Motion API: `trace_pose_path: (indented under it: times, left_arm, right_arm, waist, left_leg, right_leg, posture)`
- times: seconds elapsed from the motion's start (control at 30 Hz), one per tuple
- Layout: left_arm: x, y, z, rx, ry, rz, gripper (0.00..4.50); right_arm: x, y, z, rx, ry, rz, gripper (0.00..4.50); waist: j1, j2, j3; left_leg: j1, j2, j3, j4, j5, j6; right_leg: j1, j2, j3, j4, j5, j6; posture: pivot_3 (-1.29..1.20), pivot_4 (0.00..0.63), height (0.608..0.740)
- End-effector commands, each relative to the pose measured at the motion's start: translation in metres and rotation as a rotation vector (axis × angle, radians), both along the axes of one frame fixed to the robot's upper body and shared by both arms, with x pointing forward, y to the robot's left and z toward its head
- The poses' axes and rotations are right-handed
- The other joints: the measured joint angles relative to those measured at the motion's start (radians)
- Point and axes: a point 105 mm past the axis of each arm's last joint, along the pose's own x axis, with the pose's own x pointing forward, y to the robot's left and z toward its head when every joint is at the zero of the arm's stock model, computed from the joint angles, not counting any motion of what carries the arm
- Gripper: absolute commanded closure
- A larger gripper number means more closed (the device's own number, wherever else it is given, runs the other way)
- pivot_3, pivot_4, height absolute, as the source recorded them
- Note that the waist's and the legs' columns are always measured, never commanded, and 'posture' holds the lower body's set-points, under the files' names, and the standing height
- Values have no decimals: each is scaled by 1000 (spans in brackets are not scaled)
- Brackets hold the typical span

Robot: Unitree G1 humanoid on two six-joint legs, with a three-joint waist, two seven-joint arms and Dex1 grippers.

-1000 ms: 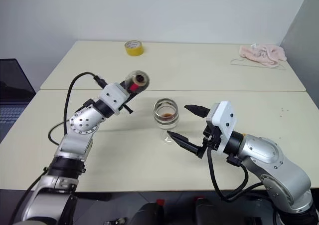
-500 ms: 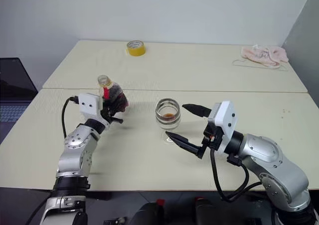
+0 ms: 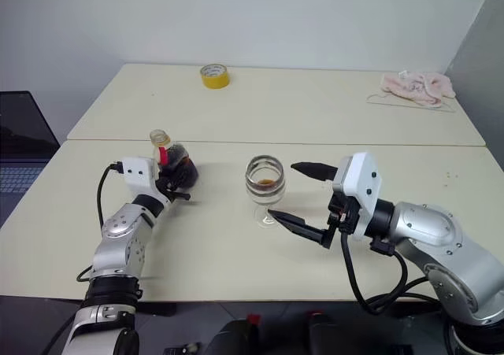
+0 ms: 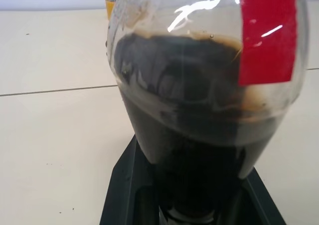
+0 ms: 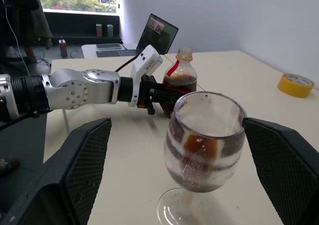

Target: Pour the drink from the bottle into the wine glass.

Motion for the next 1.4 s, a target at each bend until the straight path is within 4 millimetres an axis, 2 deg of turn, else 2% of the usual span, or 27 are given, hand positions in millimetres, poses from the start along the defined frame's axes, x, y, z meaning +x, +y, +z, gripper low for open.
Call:
trace_pose_path:
  times: [0.03, 0.37, 0.7, 0.77, 1.13, 1.3, 1.4]
  left_arm:
    - [3, -2, 8, -10, -34, 4, 3817]
    - [2, 3, 3, -57, -7, 20, 3817]
    - [-1, 6, 5, -49, -11, 23, 462]
    - [-3, 6, 6, -42, -16, 18, 40]
    - [-19, 10, 13, -10, -46, 9, 40]
    - [-29, 17, 15, 19, -48, 38, 40]
    - [-37, 19, 17, 47, -50, 52, 40]
  right_arm:
    - [-4, 0, 13, 4, -41, 31, 0]
    - [-1, 4, 18, 8, -40, 57, 0]
    - [-1, 5, 14, 13, -27, 64, 0]
    - [-1, 5, 13, 13, -26, 63, 0]
    - [-2, 2, 5, 29, 3, 33, 0]
    - [-2, -3, -9, 24, 39, -7, 0]
    - [5, -13, -23, 62, 68, -94, 0]
  waist:
    - [0, 0, 0]
    - [0, 0, 0]
    - [1, 0, 0]
    - [1, 0, 0]
    - [1, 0, 0]
    - [2, 0, 0]
    - [2, -1, -1]
  left_leg:
    - [0, 0, 0, 0, 0, 0]
    - [0, 0, 0, 0, 0, 0]
    - [0, 0, 0, 0, 0, 0]
    - [0, 0, 0, 0, 0, 0]
    - [0, 0, 0, -1, 0, 0]
    - [0, 0, 0, -1, 0, 0]
    - [0, 0, -1, -1, 0, 0]
  right_leg:
    - [0, 0, 0, 0, 0, 0]
    - [1, 0, 0, -1, 0, 0]
    - [0, 0, 0, -1, 0, 0]
    - [0, 0, 0, -1, 0, 0]
    - [0, 0, 0, -1, 0, 0]
    - [0, 0, 0, -1, 0, 0]
    - [1, 0, 0, -1, 0, 0]
  posture:
    - [0, 150, 740]
    - [0, 150, 740]
    - [0, 150, 740]
    - [0, 150, 740]
    - [0, 150, 740]
    - [0, 150, 740]
    - [0, 150, 740]
